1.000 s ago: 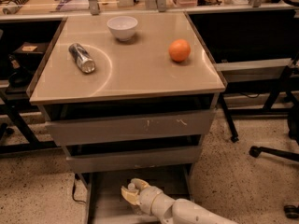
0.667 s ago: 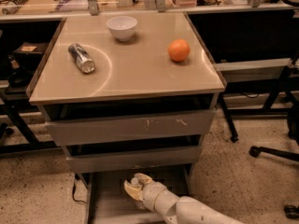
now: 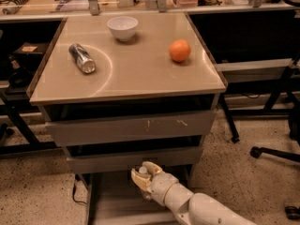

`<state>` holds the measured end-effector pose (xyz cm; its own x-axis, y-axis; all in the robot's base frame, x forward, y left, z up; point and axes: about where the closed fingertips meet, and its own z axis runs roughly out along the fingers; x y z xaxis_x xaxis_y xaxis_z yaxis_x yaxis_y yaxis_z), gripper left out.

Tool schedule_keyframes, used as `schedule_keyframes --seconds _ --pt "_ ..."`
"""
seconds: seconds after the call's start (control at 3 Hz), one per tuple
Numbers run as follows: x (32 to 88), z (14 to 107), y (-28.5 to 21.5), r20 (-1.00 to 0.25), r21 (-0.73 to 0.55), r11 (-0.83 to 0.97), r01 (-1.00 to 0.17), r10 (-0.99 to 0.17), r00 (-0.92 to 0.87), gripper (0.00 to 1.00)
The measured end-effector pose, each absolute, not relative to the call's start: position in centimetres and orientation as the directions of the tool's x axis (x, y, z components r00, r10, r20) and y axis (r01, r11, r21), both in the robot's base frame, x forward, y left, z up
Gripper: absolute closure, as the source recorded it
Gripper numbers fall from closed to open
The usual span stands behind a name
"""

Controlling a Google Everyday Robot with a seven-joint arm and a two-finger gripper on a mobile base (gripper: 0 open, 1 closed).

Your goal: Pick water bottle from bottom drawer and place on counter

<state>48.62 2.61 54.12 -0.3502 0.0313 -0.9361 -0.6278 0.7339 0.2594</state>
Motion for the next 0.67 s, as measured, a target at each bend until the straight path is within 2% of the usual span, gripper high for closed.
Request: schedule_keyframes --seconds 0.33,0.67 --pt "49.09 59.77 1.18 -0.958 0.209 0.748 -0.63 0.027 -0.286 1.0" --pt "49.09 59.77 1.18 -0.958 0.209 0.748 -0.63 0.027 -0.286 1.0"
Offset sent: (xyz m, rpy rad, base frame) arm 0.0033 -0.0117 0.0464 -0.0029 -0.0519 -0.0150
